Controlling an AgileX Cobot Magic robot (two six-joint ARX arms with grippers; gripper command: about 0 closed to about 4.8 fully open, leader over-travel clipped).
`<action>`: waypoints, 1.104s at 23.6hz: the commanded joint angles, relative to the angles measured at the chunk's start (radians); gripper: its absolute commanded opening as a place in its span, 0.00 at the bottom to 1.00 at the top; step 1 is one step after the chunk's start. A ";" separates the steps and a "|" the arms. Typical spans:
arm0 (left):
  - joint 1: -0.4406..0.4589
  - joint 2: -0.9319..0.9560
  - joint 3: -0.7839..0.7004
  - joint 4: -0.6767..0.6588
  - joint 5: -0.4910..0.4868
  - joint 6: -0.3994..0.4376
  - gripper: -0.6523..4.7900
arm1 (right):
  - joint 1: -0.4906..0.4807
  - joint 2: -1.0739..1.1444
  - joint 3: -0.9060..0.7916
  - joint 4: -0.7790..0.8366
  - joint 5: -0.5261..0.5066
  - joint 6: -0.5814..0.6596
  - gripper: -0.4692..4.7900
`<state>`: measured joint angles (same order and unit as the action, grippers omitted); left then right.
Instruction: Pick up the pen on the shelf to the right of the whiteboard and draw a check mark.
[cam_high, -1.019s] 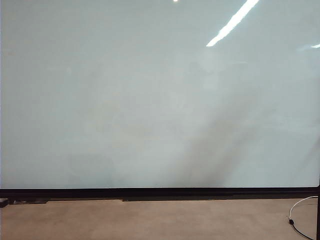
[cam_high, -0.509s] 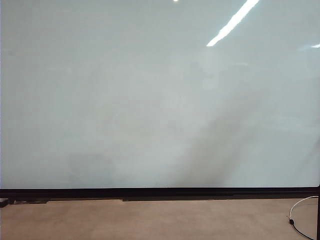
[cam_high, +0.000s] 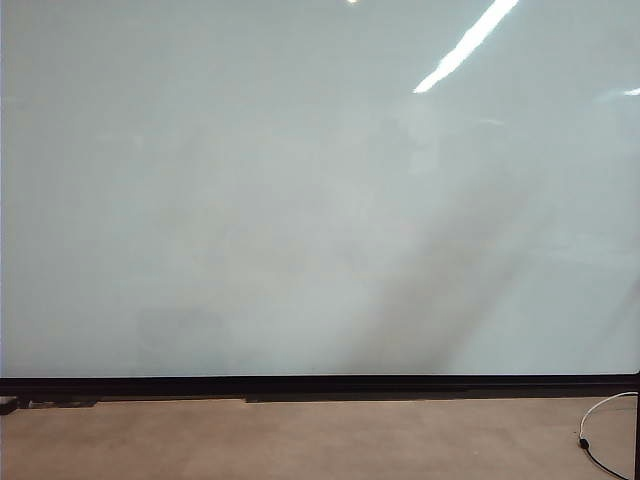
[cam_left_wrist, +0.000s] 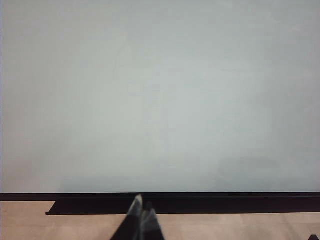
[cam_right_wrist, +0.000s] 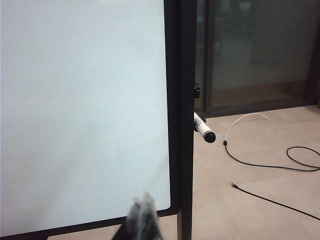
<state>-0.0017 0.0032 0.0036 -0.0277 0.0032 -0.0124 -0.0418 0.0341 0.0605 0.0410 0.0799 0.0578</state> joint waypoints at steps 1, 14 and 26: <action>0.000 0.000 0.003 0.006 0.000 0.005 0.11 | -0.001 0.037 0.008 0.051 0.004 -0.006 0.08; 0.000 0.000 0.003 0.006 0.000 0.005 0.11 | -0.076 0.364 0.082 0.279 -0.080 -0.067 0.27; 0.000 0.000 0.003 0.006 0.000 0.005 0.11 | -0.317 0.631 0.081 0.583 -0.372 -0.072 0.44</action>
<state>-0.0017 0.0029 0.0036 -0.0277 0.0032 -0.0124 -0.3511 0.6422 0.1364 0.5602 -0.2630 -0.0097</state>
